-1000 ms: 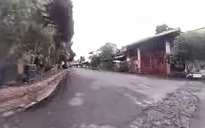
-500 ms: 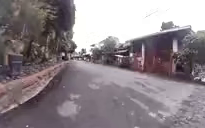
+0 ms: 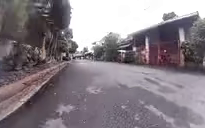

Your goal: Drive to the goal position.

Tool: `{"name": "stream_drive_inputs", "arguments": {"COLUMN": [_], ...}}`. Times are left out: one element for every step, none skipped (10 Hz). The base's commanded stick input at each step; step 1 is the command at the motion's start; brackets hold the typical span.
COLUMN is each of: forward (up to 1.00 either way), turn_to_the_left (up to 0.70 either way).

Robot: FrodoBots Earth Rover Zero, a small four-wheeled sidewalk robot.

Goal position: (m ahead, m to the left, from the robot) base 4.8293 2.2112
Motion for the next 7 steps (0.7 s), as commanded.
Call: {"name": "stream_drive_inputs", "arguments": {"forward": [1.0,1.0,1.0,1.0,1.0,1.0,1.0], "turn_to_the_left": [0.0,0.0,0.0,0.0,0.0,0.0,0.0]}}
